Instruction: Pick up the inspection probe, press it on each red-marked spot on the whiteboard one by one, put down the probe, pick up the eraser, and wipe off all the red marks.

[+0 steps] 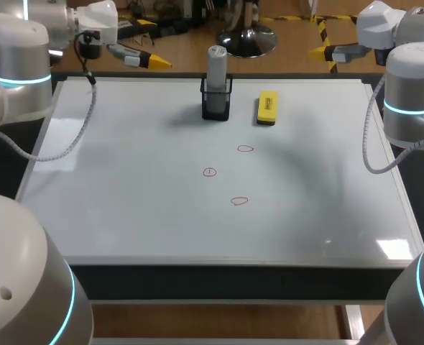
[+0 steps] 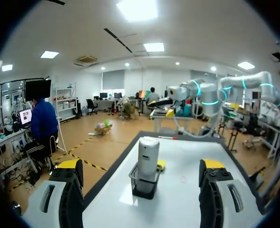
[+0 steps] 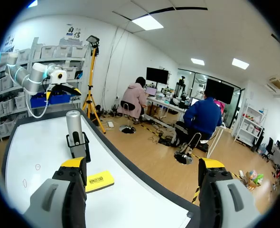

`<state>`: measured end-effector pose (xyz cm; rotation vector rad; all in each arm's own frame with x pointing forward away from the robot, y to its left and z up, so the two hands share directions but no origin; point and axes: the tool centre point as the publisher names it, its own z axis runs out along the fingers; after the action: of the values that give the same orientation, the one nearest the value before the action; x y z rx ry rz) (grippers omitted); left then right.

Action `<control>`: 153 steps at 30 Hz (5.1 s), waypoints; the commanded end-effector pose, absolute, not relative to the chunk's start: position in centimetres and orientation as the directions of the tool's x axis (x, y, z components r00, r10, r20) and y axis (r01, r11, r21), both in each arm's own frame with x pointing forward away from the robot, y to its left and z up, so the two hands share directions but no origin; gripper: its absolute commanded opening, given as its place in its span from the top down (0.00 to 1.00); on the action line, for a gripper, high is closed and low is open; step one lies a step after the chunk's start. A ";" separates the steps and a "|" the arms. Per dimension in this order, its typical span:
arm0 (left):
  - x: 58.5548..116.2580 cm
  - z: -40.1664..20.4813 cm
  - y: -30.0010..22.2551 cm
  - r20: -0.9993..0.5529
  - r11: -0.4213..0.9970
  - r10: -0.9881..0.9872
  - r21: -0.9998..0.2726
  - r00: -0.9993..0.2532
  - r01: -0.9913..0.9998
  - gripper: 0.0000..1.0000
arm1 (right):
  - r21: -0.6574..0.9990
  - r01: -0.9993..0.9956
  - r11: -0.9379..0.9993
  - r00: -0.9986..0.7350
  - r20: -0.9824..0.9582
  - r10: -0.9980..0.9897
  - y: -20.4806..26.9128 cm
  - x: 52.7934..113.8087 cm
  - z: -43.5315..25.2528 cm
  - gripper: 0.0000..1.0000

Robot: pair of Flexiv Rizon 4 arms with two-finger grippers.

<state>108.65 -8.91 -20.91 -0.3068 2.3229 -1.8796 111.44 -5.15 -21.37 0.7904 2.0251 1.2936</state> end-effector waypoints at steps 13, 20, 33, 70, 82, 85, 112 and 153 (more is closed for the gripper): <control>110.3 -24.2 -14.4 0.069 0.153 -0.019 -0.986 -0.997 -0.071 0.00 | 0.923 0.162 0.348 -0.642 -0.169 0.748 -5.2 111.5 -21.3 0.00; 109.2 -24.9 -16.4 0.067 0.145 -0.010 -0.987 -0.998 -0.067 0.00 | 0.923 0.162 0.348 -0.642 -0.169 0.748 -5.2 111.5 -21.3 0.00; 108.2 -26.8 -19.8 0.094 0.139 -0.002 -0.986 -0.996 -0.094 0.00 | 0.923 0.162 0.348 -0.642 -0.169 0.748 -5.2 111.5 -21.3 0.00; 108.8 -27.8 -23.7 0.084 0.119 -0.012 -0.989 -0.996 -0.085 0.02 | 0.923 0.162 0.348 -0.642 -0.169 0.748 -5.2 111.5 -21.3 0.00; 107.5 -27.7 -23.2 0.074 0.122 0.014 -0.990 -0.997 -0.072 1.00 | 0.923 0.162 0.348 -0.642 -0.169 0.748 -5.2 111.5 -21.3 0.00; 107.5 -27.5 -23.0 0.068 0.119 0.006 -0.991 -0.998 -0.067 1.00 | 0.923 0.162 0.348 -0.642 -0.169 0.748 -5.2 111.5 -21.3 0.00; 109.5 -22.0 -23.3 0.020 0.085 -0.012 -0.996 -1.000 -0.021 1.00 | 0.923 0.162 0.348 -0.642 -0.169 0.748 -5.2 111.5 -21.3 0.00; 109.4 -14.1 -16.4 -0.002 0.054 -0.129 -0.999 -0.992 -0.005 1.00 | 0.923 0.162 0.348 -0.642 -0.169 0.748 -5.2 111.5 -21.3 0.00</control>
<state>110.75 -17.94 -14.70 -0.1186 2.2172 -2.1155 111.44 -5.15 -21.36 0.7906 2.0252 1.2933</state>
